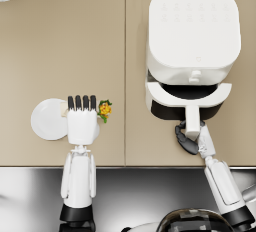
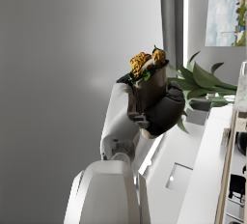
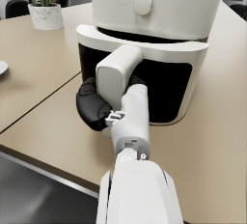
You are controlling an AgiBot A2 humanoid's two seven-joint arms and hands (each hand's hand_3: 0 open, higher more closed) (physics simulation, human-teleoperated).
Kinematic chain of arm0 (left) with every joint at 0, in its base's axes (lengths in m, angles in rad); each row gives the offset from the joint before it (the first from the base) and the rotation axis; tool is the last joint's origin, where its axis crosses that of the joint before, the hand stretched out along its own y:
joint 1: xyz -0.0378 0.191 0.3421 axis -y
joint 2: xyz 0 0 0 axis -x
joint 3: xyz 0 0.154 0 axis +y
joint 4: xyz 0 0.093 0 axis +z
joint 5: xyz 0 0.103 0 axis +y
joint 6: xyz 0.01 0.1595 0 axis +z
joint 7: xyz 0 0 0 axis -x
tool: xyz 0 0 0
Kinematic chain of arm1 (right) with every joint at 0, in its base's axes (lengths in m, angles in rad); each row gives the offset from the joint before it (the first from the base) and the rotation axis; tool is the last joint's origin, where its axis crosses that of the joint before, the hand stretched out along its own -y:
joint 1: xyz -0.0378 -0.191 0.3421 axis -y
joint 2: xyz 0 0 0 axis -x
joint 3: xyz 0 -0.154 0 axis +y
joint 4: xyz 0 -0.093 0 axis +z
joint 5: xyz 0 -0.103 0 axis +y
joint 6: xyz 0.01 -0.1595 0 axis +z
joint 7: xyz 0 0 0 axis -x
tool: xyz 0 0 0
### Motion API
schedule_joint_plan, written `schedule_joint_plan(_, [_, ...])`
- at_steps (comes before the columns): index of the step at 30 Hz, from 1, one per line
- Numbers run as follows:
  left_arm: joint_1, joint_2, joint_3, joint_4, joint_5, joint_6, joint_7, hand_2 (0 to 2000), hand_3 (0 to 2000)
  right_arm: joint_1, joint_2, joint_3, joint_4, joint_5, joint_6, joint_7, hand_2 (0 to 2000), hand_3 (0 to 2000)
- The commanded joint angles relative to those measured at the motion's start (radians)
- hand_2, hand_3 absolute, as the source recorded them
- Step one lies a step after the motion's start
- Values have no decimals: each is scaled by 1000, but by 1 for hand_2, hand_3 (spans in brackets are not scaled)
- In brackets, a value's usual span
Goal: Pick up the chicken rolls and place it into the air fryer
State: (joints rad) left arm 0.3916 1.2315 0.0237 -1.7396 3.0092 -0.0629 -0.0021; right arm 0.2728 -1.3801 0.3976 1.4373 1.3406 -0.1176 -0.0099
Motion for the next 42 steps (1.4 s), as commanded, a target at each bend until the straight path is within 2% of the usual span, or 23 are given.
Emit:
schedule_joint_plan(1, [35,12,57,-43,0,0,0,2000,2000,-42,48,134,163,-1,-8,0,2000,2000])
schedule_joint_plan(3, [54,25,98,-53,0,0,0,2000,2000,-75,102,173,237,-1,-22,-1,2000,2000])
schedule_joint_plan(9, [121,83,203,-79,0,0,0,2000,2000,-112,217,302,392,0,-4,-2,2000,2000])
schedule_joint_plan(10, [137,106,219,-74,0,0,0,2000,2000,-114,240,336,411,-1,6,-1,2000,2000])
schedule_joint_plan(14, [172,140,274,-69,0,0,0,2000,2000,-92,298,428,472,-1,44,2,2000,2000])
schedule_joint_plan(16, [190,160,301,-63,-88,0,0,2000,2000,-80,316,476,495,-1,66,4,2000,2000])
schedule_joint_plan(17, [194,167,313,-60,-132,-1,0,2000,2000,-151,261,400,503,-1,69,6,2000,2000])
schedule_joint_plan(19, [202,180,336,-58,-219,0,0,2000,2000,-155,277,414,531,-2,68,8,2000,2000])
schedule_joint_plan(20, [210,191,349,-59,-263,0,0,2000,2000,-137,529,280,426,-3,65,10,2000,2000])
schedule_joint_plan(24, [268,253,405,-6,-405,-1,1,2000,2000,-149,579,311,466,-4,52,13,2000,2000])
schedule_joint_plan(30, [332,329,508,81,-454,0,1,2000,2000,-149,599,333,478,-5,37,13,2000,2000])
schedule_joint_plan(31, [476,174,714,105,-456,0,1,2000,2000,-149,601,335,478,-5,36,12,2000,2000])
schedule_joint_plan(32, [387,313,576,121,-458,0,1,2000,2000,-149,602,338,479,-5,32,12,2000,2000])
schedule_joint_plan(33, [402,324,588,147,-459,-1,0,2000,2000,-149,603,341,479,-5,27,12,2000,2000])
schedule_joint_plan(34, [410,335,589,168,-459,-1,0,639,1673,-149,604,343,479,-5,23,12,2000,2000])
schedule_joint_plan(35, [411,337,586,189,-460,12,1,0,1347,-151,603,347,478,-5,14,11,2000,2000])
schedule_joint_plan(39, [353,301,536,192,-461,33,1,0,40,-154,595,351,473,-5,-11,9,2000,2000])
schedule_joint_plan(42, [276,254,473,122,-461,47,2,0,0,-154,594,351,473,-4,-15,7,2000,2000])
